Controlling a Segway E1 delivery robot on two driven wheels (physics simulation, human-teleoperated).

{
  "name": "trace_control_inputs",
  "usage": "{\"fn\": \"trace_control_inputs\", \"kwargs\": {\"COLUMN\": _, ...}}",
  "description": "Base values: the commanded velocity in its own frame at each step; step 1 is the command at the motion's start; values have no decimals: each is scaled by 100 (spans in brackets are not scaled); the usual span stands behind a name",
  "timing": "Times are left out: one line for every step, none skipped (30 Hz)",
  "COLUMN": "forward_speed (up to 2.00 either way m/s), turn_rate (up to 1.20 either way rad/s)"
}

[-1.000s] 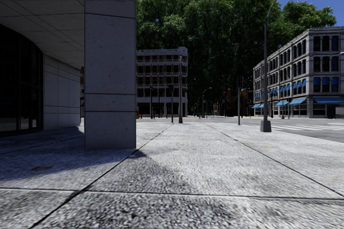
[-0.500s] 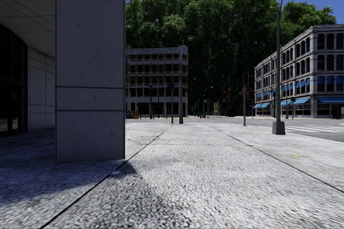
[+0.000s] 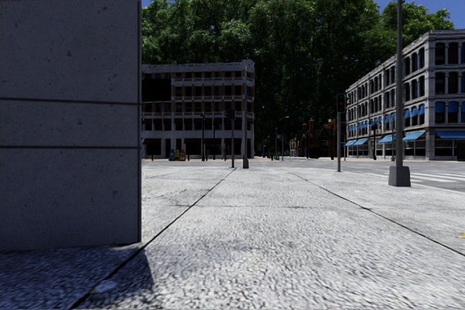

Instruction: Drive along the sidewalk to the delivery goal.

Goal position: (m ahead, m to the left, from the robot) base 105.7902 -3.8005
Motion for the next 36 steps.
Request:
{"fn": "trace_control_inputs", "kwargs": {"forward_speed": 200, "turn_rate": 0}}
{"fn": "trace_control_inputs", "kwargs": {"forward_speed": 200, "turn_rate": 0}}
{"fn": "trace_control_inputs", "kwargs": {"forward_speed": 200, "turn_rate": 0}}
{"fn": "trace_control_inputs", "kwargs": {"forward_speed": 200, "turn_rate": 0}}
{"fn": "trace_control_inputs", "kwargs": {"forward_speed": 200, "turn_rate": 0}}
{"fn": "trace_control_inputs", "kwargs": {"forward_speed": 200, "turn_rate": 0}}
{"fn": "trace_control_inputs", "kwargs": {"forward_speed": 200, "turn_rate": 0}}
{"fn": "trace_control_inputs", "kwargs": {"forward_speed": 200, "turn_rate": 0}}
{"fn": "trace_control_inputs", "kwargs": {"forward_speed": 200, "turn_rate": 2}}
{"fn": "trace_control_inputs", "kwargs": {"forward_speed": 200, "turn_rate": 12}}
{"fn": "trace_control_inputs", "kwargs": {"forward_speed": 200, "turn_rate": 15}}
{"fn": "trace_control_inputs", "kwargs": {"forward_speed": 200, "turn_rate": 17}}
{"fn": "trace_control_inputs", "kwargs": {"forward_speed": 200, "turn_rate": 17}}
{"fn": "trace_control_inputs", "kwargs": {"forward_speed": 200, "turn_rate": 20}}
{"fn": "trace_control_inputs", "kwargs": {"forward_speed": 200, "turn_rate": 22}}
{"fn": "trace_control_inputs", "kwargs": {"forward_speed": 200, "turn_rate": 22}}
{"fn": "trace_control_inputs", "kwargs": {"forward_speed": 200, "turn_rate": 23}}
{"fn": "trace_control_inputs", "kwargs": {"forward_speed": 200, "turn_rate": 23}}
{"fn": "trace_control_inputs", "kwargs": {"forward_speed": 200, "turn_rate": 23}}
{"fn": "trace_control_inputs", "kwargs": {"forward_speed": 200, "turn_rate": 23}}
{"fn": "trace_control_inputs", "kwargs": {"forward_speed": 200, "turn_rate": 23}}
{"fn": "trace_control_inputs", "kwargs": {"forward_speed": 200, "turn_rate": 23}}
{"fn": "trace_control_inputs", "kwargs": {"forward_speed": 200, "turn_rate": 23}}
{"fn": "trace_control_inputs", "kwargs": {"forward_speed": 200, "turn_rate": 23}}
{"fn": "trace_control_inputs", "kwargs": {"forward_speed": 200, "turn_rate": 23}}
{"fn": "trace_control_inputs", "kwargs": {"forward_speed": 200, "turn_rate": 23}}
{"fn": "trace_control_inputs", "kwargs": {"forward_speed": 200, "turn_rate": 23}}
{"fn": "trace_control_inputs", "kwargs": {"forward_speed": 200, "turn_rate": 23}}
{"fn": "trace_control_inputs", "kwargs": {"forward_speed": 200, "turn_rate": 23}}
{"fn": "trace_control_inputs", "kwargs": {"forward_speed": 200, "turn_rate": 23}}
{"fn": "trace_control_inputs", "kwargs": {"forward_speed": 200, "turn_rate": 23}}
{"fn": "trace_control_inputs", "kwargs": {"forward_speed": 200, "turn_rate": 23}}
{"fn": "trace_control_inputs", "kwargs": {"forward_speed": 200, "turn_rate": 23}}
{"fn": "trace_control_inputs", "kwargs": {"forward_speed": 200, "turn_rate": 23}}
{"fn": "trace_control_inputs", "kwargs": {"forward_speed": 200, "turn_rate": 23}}
{"fn": "trace_control_inputs", "kwargs": {"forward_speed": 200, "turn_rate": 23}}
